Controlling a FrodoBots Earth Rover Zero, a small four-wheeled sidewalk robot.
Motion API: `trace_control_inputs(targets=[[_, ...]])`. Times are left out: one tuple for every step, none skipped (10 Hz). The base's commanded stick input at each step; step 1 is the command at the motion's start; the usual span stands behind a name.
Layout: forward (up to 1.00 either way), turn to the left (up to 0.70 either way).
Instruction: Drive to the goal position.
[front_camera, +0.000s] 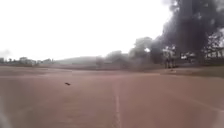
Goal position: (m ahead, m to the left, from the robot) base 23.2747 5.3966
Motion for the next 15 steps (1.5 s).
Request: trace_control_inputs(targets=[[0.7, 0.0], [0.7, 0.0], [0.7, 0.0], [0.7, 0.0], [0.7, 0.0], [0.7, 0.0], [0.7, 0.0], [0.7, 0.0], [0.7, 0.0], [0.7, 0.0], [0.7, 0.0], [0.7, 0.0], [0.7, 0.0], [0.7, 0.0], [0.7, 0.0]])
